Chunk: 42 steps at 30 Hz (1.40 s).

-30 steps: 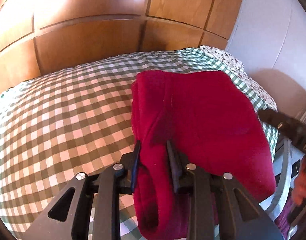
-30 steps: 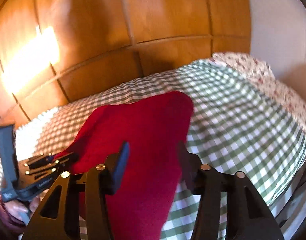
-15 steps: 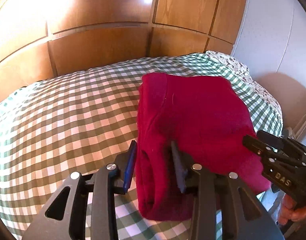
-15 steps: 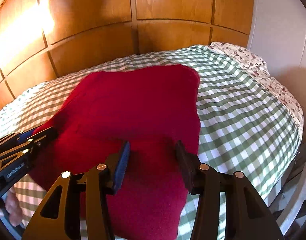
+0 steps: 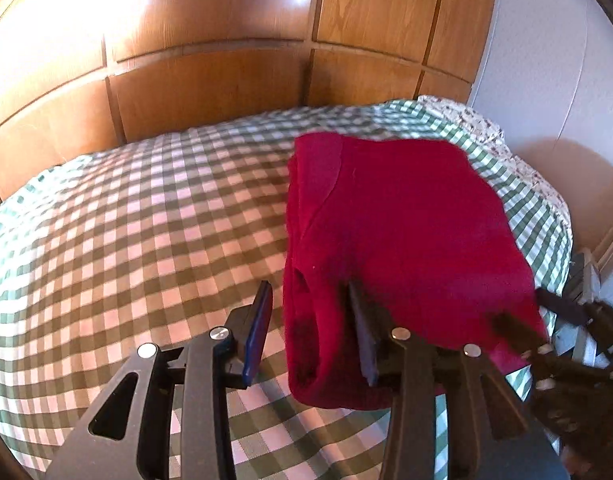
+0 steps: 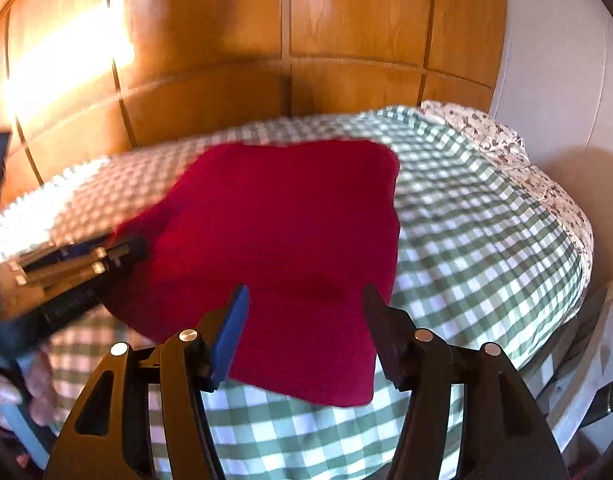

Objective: Fold small clothes

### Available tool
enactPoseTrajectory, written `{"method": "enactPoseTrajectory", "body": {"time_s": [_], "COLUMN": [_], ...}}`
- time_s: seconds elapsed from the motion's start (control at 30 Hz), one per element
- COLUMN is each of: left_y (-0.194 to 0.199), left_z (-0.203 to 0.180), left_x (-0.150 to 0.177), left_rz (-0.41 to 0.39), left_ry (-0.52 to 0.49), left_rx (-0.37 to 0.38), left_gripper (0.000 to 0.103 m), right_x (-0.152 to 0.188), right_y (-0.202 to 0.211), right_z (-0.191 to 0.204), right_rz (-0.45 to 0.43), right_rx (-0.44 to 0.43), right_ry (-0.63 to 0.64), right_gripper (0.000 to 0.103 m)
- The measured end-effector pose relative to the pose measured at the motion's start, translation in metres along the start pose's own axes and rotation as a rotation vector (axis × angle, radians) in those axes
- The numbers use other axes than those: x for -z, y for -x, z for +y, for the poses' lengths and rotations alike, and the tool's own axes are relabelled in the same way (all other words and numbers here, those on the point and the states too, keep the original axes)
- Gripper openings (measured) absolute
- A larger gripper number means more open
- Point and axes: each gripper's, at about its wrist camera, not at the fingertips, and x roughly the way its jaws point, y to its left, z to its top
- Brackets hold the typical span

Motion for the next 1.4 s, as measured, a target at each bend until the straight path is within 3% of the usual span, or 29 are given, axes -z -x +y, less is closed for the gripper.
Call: {"method": "enactPoseTrajectory", "body": {"time_s": [0.1, 0.17, 0.27, 0.33, 0.5, 1.03, 1.4], "left_y": [0.007, 0.014, 0.028, 0.037, 0.056, 0.087, 0.095], "left_z": [0.0, 0.003, 0.009, 0.011, 0.009, 0.004, -0.013], "left_x": [0.004, 0.005, 0.008, 0.012, 0.023, 0.036, 0.041], "left_rz": [-0.017, -0.03, -0.055, -0.066, -0.099, -0.164, -0.173], "left_ry": [0.006, 0.028, 0.068, 0.087, 0.093, 0.102, 0.066], "left_rx": [-0.012, -0.02, -0.024, -0.035, -0.088, -0.164, -0.158], "left_gripper": [0.043, 0.061, 0.067, 0.07, 0.078, 0.099, 0.1], "right_x": [0.011, 0.01, 0.003, 0.0, 0.0, 0.022, 0.031], "right_y": [-0.019, -0.012, 0.001, 0.015, 0.036, 0.058, 0.066], "right_z": [0.001, 0.002, -0.005, -0.005, -0.002, 0.006, -0.003], "right_rz": [0.056, 0.039, 0.022, -0.026, -0.09, -0.125, -0.147], "right_rx": [0.031, 0.039, 0.051, 0.097, 0.182, 0.235, 0.247], "right_ry": [-0.02, -0.026, -0.108, -0.132, -0.166, -0.198, -0.245], "right_gripper": [0.058, 0.058, 0.06, 0.081, 0.092, 0.097, 0.096]}}
